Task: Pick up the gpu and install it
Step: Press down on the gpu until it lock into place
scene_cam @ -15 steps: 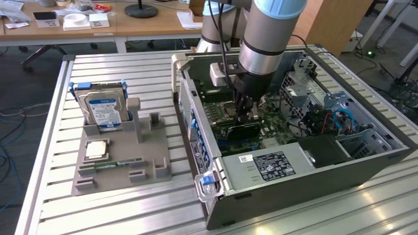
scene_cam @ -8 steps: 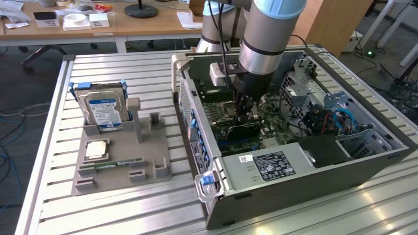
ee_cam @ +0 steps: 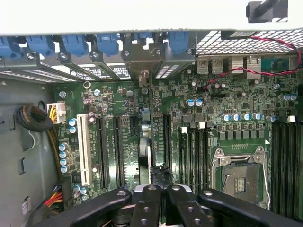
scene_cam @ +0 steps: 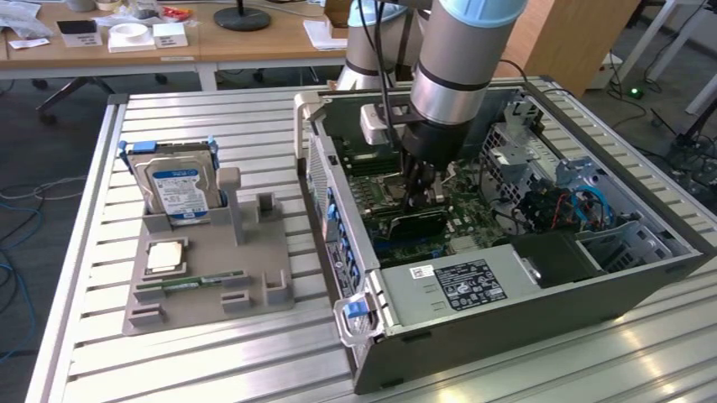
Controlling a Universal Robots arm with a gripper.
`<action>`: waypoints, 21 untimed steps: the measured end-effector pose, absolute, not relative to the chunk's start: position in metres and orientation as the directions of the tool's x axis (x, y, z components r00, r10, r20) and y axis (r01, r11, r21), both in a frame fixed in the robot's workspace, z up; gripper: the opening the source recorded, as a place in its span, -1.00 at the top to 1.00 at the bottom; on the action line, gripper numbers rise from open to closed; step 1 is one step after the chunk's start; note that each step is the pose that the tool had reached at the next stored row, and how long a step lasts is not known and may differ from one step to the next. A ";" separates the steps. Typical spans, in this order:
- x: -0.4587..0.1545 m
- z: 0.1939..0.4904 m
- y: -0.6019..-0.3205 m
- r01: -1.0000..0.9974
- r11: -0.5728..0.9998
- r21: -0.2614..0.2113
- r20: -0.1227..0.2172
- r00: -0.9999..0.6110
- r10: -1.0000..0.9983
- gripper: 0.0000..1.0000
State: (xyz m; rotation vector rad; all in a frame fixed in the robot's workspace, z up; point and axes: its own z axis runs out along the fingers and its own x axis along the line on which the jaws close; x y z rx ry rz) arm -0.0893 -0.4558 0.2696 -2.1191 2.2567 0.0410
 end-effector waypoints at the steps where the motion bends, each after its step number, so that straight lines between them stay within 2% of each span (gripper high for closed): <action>1: -0.089 0.269 -0.456 -0.998 0.063 -0.012 -0.051 -0.062 -0.997 0.79; 21: -0.089 0.266 -0.456 -0.998 0.063 -0.012 -0.053 -0.062 -0.997 0.79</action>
